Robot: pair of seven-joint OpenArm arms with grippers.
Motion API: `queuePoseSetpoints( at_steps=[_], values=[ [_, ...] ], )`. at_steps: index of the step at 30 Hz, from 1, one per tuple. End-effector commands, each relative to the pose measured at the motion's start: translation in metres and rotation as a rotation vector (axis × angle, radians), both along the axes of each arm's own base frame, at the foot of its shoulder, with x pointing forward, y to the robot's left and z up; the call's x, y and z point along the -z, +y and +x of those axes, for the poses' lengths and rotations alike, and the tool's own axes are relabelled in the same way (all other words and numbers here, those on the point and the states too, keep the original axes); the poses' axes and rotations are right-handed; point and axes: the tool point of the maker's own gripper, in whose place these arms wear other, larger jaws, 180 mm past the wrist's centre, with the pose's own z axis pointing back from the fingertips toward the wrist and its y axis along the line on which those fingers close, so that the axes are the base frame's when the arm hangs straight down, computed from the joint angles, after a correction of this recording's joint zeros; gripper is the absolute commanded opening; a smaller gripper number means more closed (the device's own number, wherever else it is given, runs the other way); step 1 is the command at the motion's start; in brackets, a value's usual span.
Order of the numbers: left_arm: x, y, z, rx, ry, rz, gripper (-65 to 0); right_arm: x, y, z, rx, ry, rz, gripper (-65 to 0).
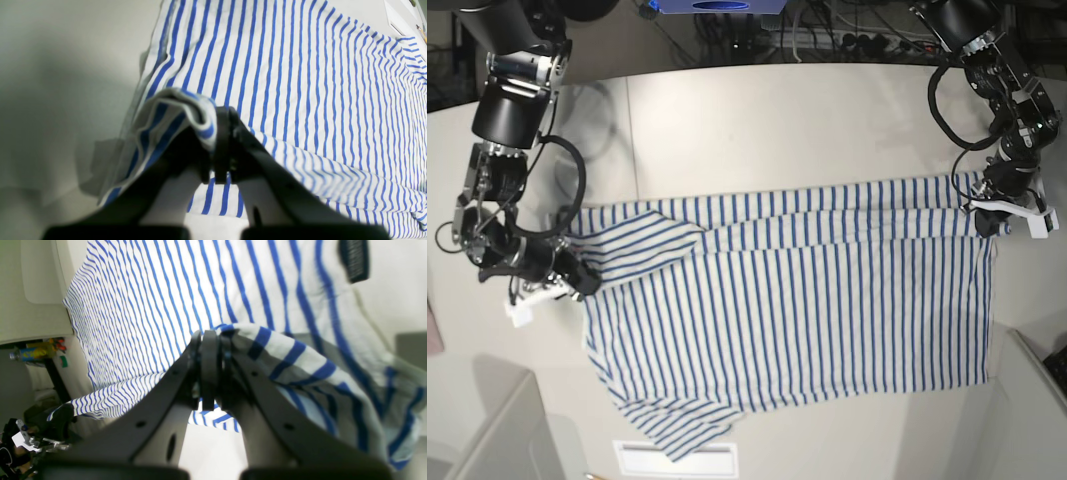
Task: Fold the T-shirt properly
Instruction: 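Lower the held shoulder edge onto the table and release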
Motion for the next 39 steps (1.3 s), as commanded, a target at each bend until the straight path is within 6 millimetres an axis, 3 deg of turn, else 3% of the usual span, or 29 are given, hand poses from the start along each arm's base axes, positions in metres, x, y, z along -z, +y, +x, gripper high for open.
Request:
queuePoseSetpoints(
  at_steps=[1, 5, 11, 19, 28, 32, 39],
  values=[
    [-0.017, 0.007, 0.008, 0.005, -0.053, 0.029, -65.0, -0.017, -0.004, 0.015, 0.004, -0.053, 0.005, -65.0],
    [-0.02, 0.008, 0.014, 0.002, -0.065, 0.025, -65.0, -0.01, -0.005, 0.02, 0.012, -0.026, 0.024, -65.0],
    [-0.014, 0.009, 0.018, -0.004, -0.059, 0.003, -65.0, -0.013, 0.015, 0.026, -0.065, -0.035, -0.005, -65.0],
    [-0.011, 0.011, 0.025, -0.014, -0.059, -0.02, -65.0, 0.002, 0.008, 0.032, -0.019, -0.005, 0.01, -65.0],
    [-0.018, 0.023, 0.034, -0.016, -0.069, -0.004, -65.0, -0.001, -0.007, 0.038, 0.02, -0.034, -0.016, -65.0],
    [-0.005, 0.023, 0.035, -0.027, -0.045, -0.041, -65.0, -0.001, -0.007, 0.038, 0.021, -0.034, -0.016, -65.0],
    [-0.002, 0.023, 0.034, -0.029, -0.039, -0.047, -65.0, -0.001, -0.006, 0.038, 0.02, -0.033, -0.014, -65.0]
  ],
)
